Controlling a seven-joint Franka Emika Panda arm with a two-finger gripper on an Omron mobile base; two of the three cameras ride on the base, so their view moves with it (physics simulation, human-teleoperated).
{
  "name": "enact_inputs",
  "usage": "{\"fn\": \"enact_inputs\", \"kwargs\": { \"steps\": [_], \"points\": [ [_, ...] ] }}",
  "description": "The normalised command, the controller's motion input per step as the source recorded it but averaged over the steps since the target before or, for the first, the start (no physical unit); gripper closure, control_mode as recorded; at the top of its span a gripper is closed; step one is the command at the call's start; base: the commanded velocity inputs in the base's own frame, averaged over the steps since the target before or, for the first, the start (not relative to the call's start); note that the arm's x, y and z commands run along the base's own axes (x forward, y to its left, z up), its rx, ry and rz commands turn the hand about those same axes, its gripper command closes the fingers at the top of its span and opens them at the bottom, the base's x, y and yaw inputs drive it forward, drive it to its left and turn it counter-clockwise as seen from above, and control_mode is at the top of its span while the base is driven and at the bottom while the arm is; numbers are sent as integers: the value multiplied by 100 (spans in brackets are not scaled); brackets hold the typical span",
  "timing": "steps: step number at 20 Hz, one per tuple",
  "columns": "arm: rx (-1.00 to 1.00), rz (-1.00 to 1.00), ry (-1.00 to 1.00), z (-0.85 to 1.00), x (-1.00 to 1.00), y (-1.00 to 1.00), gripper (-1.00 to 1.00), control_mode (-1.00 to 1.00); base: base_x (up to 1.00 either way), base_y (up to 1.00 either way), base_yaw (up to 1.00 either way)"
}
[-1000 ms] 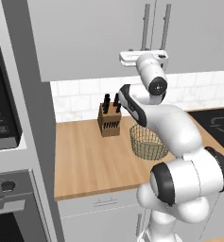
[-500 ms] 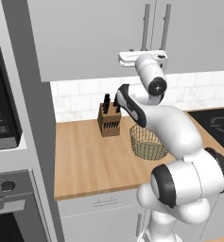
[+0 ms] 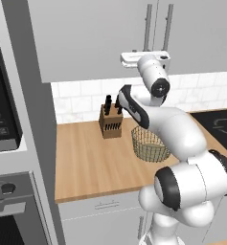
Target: Open the cabinet, pick up the bread from the cabinet and place it in the basket. Then move the basket to the dining counter.
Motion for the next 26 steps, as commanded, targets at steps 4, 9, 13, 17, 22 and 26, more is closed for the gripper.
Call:
{"fn": "enact_inputs", "kwargs": {
  "steps": [4, 9, 13, 17, 22, 26],
  "points": [
    [0, 0, 0, 0, -11, 0, 100, -100, 0, 0, 0],
    [0, 0, 0, 0, -61, 5, 100, -100, 0, 0, 0],
    [0, 0, 6, 0, -69, 27, 100, -100, 0, 0, 0],
    [0, -3, 12, 0, -73, 50, 100, -100, 0, 0, 0],
    [0, -3, 21, 0, -66, 60, 100, -100, 0, 0, 0],
    [0, 0, 8, -13, -71, 88, 100, -100, 0, 0, 0]
  ]
}}
